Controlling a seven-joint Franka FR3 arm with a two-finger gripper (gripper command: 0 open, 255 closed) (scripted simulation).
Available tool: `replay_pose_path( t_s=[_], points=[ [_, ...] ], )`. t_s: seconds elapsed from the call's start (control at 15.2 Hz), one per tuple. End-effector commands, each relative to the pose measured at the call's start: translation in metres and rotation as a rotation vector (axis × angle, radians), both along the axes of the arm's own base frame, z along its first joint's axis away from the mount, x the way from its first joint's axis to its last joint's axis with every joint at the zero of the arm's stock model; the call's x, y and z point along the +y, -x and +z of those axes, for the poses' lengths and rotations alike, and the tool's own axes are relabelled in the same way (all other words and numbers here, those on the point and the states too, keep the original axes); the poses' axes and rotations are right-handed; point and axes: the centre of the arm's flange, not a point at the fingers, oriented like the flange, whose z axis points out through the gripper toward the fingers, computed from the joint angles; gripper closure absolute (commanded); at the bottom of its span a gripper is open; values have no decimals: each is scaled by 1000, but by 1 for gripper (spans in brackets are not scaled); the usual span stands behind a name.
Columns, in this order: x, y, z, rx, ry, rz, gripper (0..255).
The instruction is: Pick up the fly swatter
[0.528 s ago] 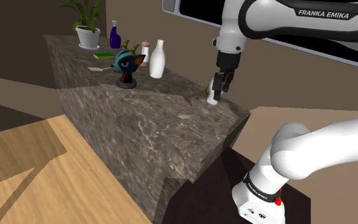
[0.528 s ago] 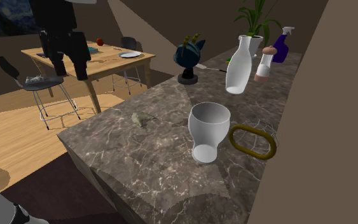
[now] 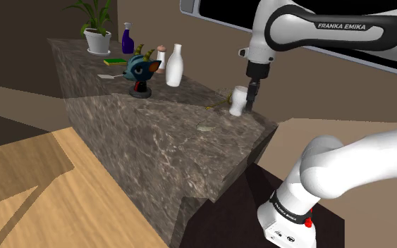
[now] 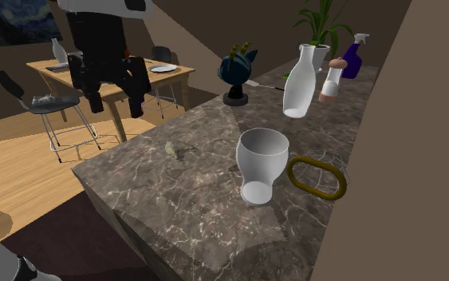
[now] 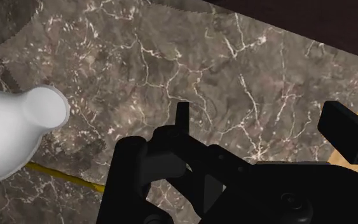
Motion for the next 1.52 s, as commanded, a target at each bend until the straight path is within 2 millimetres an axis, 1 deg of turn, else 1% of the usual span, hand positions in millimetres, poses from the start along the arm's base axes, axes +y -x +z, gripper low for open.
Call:
replay_pose_path(
  t_s=[0.0, 0.33, 0.66, 1.06, 1.45],
  points=[
    [-25, -5, -4, 5, -10, 76, 0],
    [-85, -25, -21, 18, -36, 252, 0],
    [-141, -55, -40, 30, -61, 428, 0],
    [-198, -103, -65, 45, -92, 639, 0],
    [-244, -162, -92, 60, -123, 850, 0]
  ],
)
